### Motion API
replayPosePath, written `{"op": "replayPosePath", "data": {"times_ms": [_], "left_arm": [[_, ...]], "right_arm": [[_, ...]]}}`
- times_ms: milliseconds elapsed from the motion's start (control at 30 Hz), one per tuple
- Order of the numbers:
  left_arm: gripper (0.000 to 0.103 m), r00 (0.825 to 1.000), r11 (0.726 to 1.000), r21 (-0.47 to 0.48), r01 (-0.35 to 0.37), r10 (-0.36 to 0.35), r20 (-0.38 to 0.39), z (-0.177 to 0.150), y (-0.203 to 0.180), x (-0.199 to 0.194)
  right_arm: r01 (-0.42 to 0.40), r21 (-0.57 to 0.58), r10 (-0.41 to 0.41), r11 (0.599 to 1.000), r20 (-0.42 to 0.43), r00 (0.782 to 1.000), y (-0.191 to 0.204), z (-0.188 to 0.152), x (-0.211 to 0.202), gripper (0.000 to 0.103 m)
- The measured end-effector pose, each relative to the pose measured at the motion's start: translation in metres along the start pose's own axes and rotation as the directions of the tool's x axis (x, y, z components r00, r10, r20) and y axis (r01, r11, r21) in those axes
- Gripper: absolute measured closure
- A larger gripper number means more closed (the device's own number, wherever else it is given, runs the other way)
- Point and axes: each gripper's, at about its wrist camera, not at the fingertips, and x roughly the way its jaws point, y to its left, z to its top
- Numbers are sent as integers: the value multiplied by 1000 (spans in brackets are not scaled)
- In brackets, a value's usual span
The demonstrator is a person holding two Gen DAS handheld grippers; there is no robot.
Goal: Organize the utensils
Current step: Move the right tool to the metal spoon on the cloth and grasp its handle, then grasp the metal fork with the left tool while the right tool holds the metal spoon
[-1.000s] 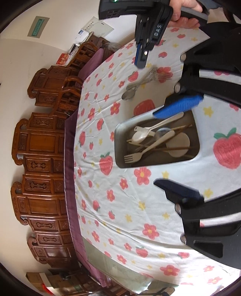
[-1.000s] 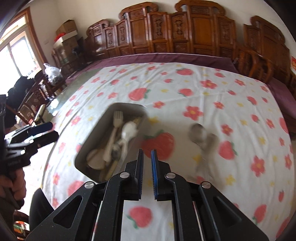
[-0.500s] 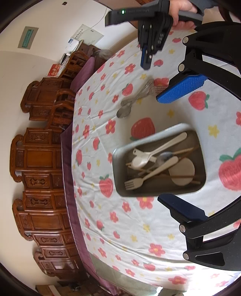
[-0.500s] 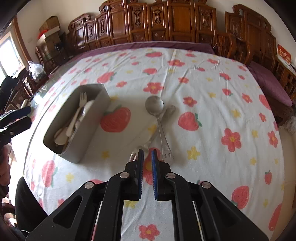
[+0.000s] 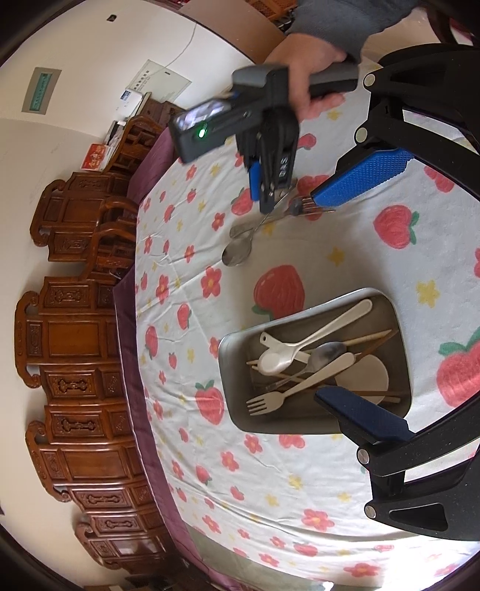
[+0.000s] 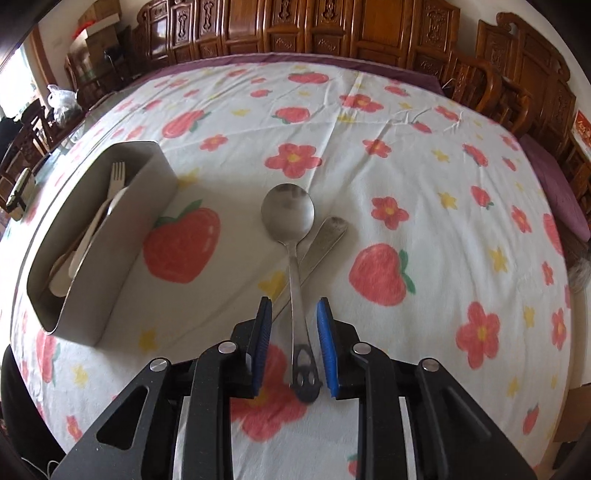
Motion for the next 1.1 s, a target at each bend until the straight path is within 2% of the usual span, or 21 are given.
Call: {"op": "replayPosePath", "data": {"times_ms": [100,233,367,433,467,767,933,1100], "left_arm": [[9,1000,1000,0,2,-2,-8,-2,-1,2],[9,1000,1000,3,1,-1,-16,-4,-2,3],[9,1000,1000,3,1,-1,-17,-5,-2,4],[9,1000,1000,2,1,-1,-19,-5,-2,3],[9,1000,1000,4,2,-2,-18,-5,-2,3],[9,1000,1000,9,7,-7,-30,-10,-6,6],[9,999,1000,19,10,-9,-40,-10,-12,11],[9,999,1000,27,15,-14,-47,-9,-20,14]], "right_arm": [[9,-8,-9,1000,-36,999,-1,3,13,76],[23,-13,-24,1000,-38,999,0,7,16,76],[2,41,0,999,-46,999,-7,8,17,82],[1,52,2,999,-50,999,-8,7,16,92],[14,53,-10,999,-60,998,-7,6,16,94],[53,0,-53,999,-77,996,-1,-1,14,94],[49,-1,-49,999,-89,995,-3,1,18,92],[46,-12,-47,999,-81,996,-2,-1,17,95]]}}
